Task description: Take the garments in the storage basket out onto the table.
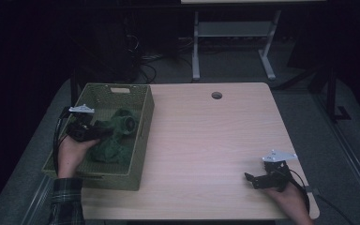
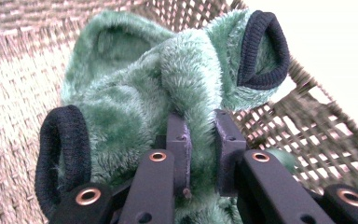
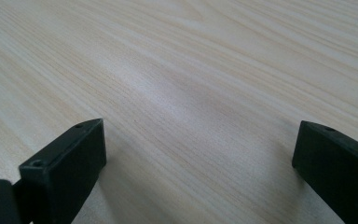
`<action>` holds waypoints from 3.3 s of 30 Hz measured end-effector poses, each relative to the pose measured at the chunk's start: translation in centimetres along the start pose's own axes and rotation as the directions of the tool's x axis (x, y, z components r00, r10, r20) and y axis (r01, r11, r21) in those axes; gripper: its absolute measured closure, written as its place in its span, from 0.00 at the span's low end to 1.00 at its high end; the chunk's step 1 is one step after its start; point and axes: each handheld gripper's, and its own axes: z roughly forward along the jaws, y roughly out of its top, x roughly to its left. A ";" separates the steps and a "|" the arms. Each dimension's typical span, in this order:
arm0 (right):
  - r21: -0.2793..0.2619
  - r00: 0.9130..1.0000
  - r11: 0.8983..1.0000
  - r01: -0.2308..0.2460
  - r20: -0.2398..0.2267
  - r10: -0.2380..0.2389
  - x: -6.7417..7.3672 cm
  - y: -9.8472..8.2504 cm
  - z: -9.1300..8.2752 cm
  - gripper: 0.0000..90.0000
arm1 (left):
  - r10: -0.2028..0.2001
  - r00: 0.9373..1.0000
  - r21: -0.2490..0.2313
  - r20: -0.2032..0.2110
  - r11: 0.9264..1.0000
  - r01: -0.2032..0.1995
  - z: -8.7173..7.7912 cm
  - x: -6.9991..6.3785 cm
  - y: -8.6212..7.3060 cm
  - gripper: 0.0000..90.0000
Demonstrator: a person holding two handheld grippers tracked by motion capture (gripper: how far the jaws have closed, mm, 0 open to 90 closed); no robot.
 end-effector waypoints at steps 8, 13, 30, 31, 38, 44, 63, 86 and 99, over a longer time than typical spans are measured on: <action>-0.001 1.000 1.000 0.001 0.000 -0.001 0.0 0.0 0.0 0.03 | -0.008 1.000 -0.071 0.004 0.997 0.009 -1.6 -0.2 1.1 0.89; 0.001 1.000 1.000 -0.002 -0.003 0.002 0.0 0.1 0.1 0.03 | -0.002 1.000 -0.103 -0.002 0.995 0.002 -2.7 -0.6 1.9 0.90; -0.001 1.000 1.000 0.002 -0.002 -0.002 -0.1 0.1 0.1 0.03 | 0.037 0.996 -0.213 0.082 0.977 -0.019 -5.1 -1.7 4.5 0.90; -0.001 1.000 1.000 0.002 -0.002 -0.002 -0.1 0.1 0.1 0.03 | 0.041 0.995 -0.219 0.088 0.975 -0.020 -5.2 -1.9 4.7 0.90; -0.001 1.000 1.000 0.002 -0.002 -0.002 -0.1 0.1 0.1 0.03 | 0.069 0.993 -0.246 0.099 0.968 -0.043 -5.9 -2.8 6.2 0.90; -0.001 1.000 1.000 0.002 -0.002 -0.002 -0.1 0.1 0.1 0.03 | 0.099 0.988 -0.275 0.116 0.959 -0.064 -6.4 -3.9 7.7 0.90; 0.001 1.000 1.000 -0.002 -0.003 0.002 0.0 0.1 0.1 0.03 | 0.201 0.965 -0.337 0.167 0.932 -0.136 -6.4 -8.6 12.1 0.90; 0.001 1.000 1.000 -0.004 -0.004 0.004 0.0 0.1 0.1 0.03 | 0.284 0.926 -0.336 0.250 0.922 -0.192 -0.7 -14.5 13.8 0.90; 0.001 1.000 1.000 -0.005 -0.004 0.005 0.0 0.1 0.0 0.03 | 0.299 0.910 -0.292 0.288 0.932 -0.214 3.8 -17.2 13.1 0.90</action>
